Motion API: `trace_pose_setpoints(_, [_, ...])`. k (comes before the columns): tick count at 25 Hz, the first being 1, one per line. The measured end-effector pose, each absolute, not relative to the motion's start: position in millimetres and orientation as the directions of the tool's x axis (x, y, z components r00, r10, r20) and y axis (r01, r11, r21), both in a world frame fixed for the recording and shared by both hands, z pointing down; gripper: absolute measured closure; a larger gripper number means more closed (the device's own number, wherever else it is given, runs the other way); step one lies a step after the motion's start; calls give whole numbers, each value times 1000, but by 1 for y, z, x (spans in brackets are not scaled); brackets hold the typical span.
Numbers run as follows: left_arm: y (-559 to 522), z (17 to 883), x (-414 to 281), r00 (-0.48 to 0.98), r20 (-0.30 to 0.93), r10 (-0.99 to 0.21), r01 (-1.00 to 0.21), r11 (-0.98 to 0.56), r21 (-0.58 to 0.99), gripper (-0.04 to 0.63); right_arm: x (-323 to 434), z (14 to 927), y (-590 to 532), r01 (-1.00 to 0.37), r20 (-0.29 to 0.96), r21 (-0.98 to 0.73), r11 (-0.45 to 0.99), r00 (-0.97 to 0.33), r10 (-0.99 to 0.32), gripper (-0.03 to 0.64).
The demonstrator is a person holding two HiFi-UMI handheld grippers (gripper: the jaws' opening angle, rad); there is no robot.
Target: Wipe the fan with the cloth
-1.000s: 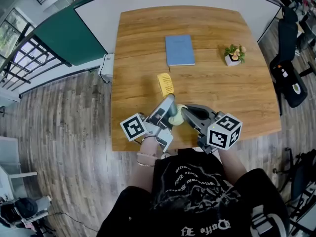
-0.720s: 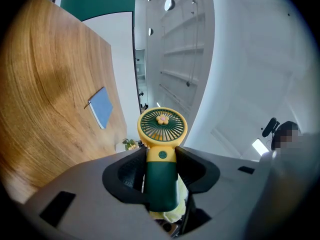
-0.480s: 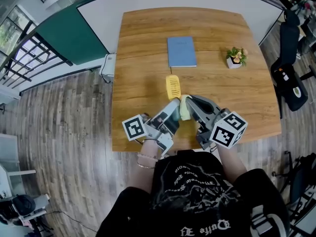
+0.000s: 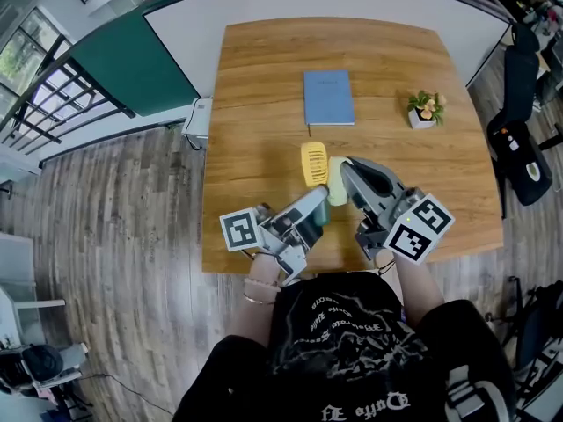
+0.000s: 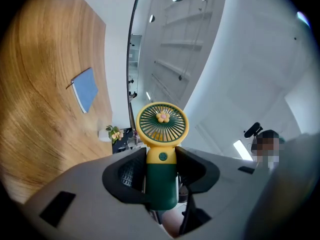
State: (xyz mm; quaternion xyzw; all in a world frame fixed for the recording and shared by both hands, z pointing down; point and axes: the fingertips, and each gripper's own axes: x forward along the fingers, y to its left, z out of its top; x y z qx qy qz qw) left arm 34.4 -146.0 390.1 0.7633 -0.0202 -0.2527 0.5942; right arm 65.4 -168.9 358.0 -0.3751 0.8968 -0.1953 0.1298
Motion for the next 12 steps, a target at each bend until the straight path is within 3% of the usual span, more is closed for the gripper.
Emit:
trace_pose_setpoints(7, [-136,398,48,940,-243,-241,157,-330,931,397,67,326,-171,-596,-83,-286,750,-765,-639,588])
trace_pose_setpoints(12, [-137,401,50,963,-171,-209,78,-394,916,397,70,323,-184,-599,-72,-265,756,-769,-635,588])
